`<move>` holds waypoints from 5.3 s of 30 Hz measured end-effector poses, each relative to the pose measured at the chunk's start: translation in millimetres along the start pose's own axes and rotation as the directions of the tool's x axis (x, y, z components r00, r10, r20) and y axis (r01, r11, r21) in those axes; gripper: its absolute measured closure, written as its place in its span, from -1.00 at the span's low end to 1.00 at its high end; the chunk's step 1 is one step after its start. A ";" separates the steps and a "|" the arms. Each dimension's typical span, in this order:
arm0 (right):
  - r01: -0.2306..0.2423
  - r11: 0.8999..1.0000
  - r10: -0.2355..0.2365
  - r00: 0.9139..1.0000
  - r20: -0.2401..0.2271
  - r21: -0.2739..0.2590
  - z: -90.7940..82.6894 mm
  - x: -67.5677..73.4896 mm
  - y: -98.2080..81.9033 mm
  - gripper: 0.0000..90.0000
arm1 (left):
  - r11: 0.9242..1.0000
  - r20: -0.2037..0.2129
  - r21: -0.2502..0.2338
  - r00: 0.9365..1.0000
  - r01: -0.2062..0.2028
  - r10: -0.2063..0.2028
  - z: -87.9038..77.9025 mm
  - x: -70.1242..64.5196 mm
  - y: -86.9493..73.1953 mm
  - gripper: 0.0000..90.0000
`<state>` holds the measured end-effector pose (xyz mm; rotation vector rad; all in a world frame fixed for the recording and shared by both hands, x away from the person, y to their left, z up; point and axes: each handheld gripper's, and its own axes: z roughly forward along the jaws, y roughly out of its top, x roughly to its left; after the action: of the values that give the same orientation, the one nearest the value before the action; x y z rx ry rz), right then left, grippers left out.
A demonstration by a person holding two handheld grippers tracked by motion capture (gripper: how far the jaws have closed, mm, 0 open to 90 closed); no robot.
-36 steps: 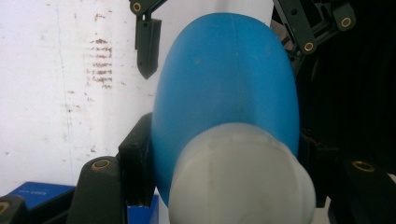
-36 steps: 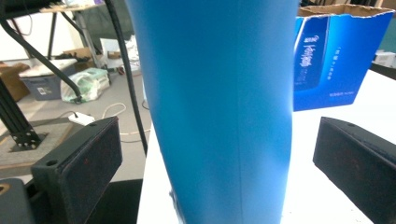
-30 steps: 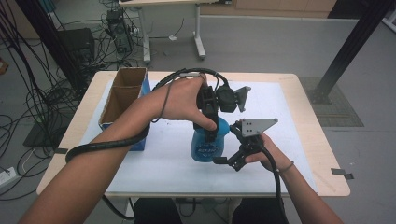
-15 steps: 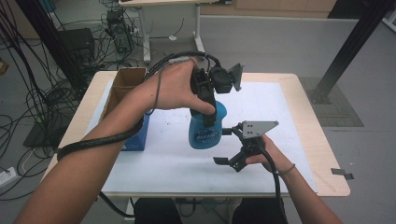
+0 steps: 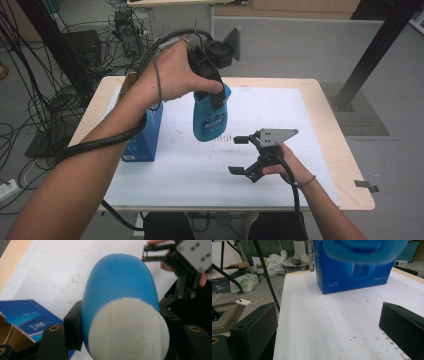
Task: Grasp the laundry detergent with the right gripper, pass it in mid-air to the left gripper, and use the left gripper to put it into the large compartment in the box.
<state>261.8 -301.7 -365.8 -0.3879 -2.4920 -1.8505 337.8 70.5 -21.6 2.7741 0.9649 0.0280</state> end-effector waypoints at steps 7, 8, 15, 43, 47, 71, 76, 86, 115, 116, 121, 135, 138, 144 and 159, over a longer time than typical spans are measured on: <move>-0.004 1.000 0.004 1.000 0.012 0.002 -1.1 2.1 0.6 -0.95 | 0.987 -0.037 -0.025 0.987 0.156 -0.157 -21.3 22.8 -10.8 -0.16; -0.001 1.000 0.001 1.000 0.014 0.001 -1.4 2.8 1.0 -0.95 | 0.981 -0.045 -0.040 0.980 0.191 -0.193 -24.9 26.6 -14.4 -0.16; 0.000 1.000 0.000 1.000 0.024 -0.012 -5.5 5.8 2.9 -0.95 | 0.945 -0.112 -0.064 0.939 0.320 -0.325 -42.2 42.9 -27.2 -0.16; -0.002 1.000 0.003 0.998 0.060 -0.024 -10.7 12.2 -0.7 -0.94 | 0.705 -0.197 -0.086 0.681 0.704 -0.705 -44.7 127.6 -76.8 -0.16; -0.006 1.000 0.008 0.998 0.062 -0.022 -10.6 12.9 -1.4 -0.94 | 0.671 -0.221 -0.082 0.643 0.737 -0.733 -38.3 135.5 -79.5 -0.16; -0.010 1.000 0.012 0.997 0.077 -0.014 -10.3 14.0 -3.5 -0.91 | 0.601 -0.199 -0.011 0.587 0.799 -0.785 15.6 163.8 -90.6 -0.16; -0.013 1.000 0.014 0.996 0.083 -0.013 -11.7 14.1 -3.9 -0.91 | 0.601 -0.202 -0.001 0.588 0.799 -0.783 24.4 164.0 -88.9 -0.16; -0.013 1.000 0.014 0.996 0.092 -0.013 -15.1 15.7 -4.4 -0.91 | 0.599 -0.198 0.021 0.590 0.801 -0.782 40.8 166.1 -91.6 -0.16; -0.020 1.000 0.021 0.995 0.102 -0.008 -15.1 16.5 -5.9 -0.90 | 0.586 -0.195 0.081 0.590 0.806 -0.784 89.0 174.3 -102.3 -0.16; -0.022 1.000 0.023 0.995 0.102 -0.008 -15.4 16.4 -6.4 -0.90 | 0.585 -0.194 0.080 0.588 0.807 -0.785 91.5 174.4 -103.5 -0.16; -0.022 1.000 0.023 0.994 0.105 -0.007 -15.5 17.0 -6.3 -0.90 | 0.584 -0.189 0.083 0.588 0.808 -0.787 97.9 174.9 -105.8 -0.16; -0.023 1.000 0.023 0.993 0.112 -0.005 -15.8 18.0 -7.7 -0.89 | 0.573 -0.182 0.105 0.582 0.813 -0.793 120.2 176.8 -114.9 -0.16; -0.020 1.000 0.020 0.993 0.113 -0.006 -15.6 18.2 -7.7 -0.89 | 0.576 -0.188 0.113 0.587 0.809 -0.787 124.8 175.8 -114.3 -0.16; -0.023 1.000 0.024 0.993 0.115 -0.007 -15.7 18.4 -8.1 -0.89 | 0.579 -0.180 0.116 0.591 0.807 -0.787 130.1 176.0 -116.7 -0.16; -0.022 1.000 0.022 0.993 0.116 -0.006 -14.8 19.0 -8.2 -0.89 | 0.591 -0.187 0.116 0.602 0.798 -0.776 137.3 172.2 -115.0 -0.16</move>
<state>239.6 -314.3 -366.1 -0.5360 -2.5453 -1.8776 414.4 239.2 -187.2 2.2189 2.2592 -0.0401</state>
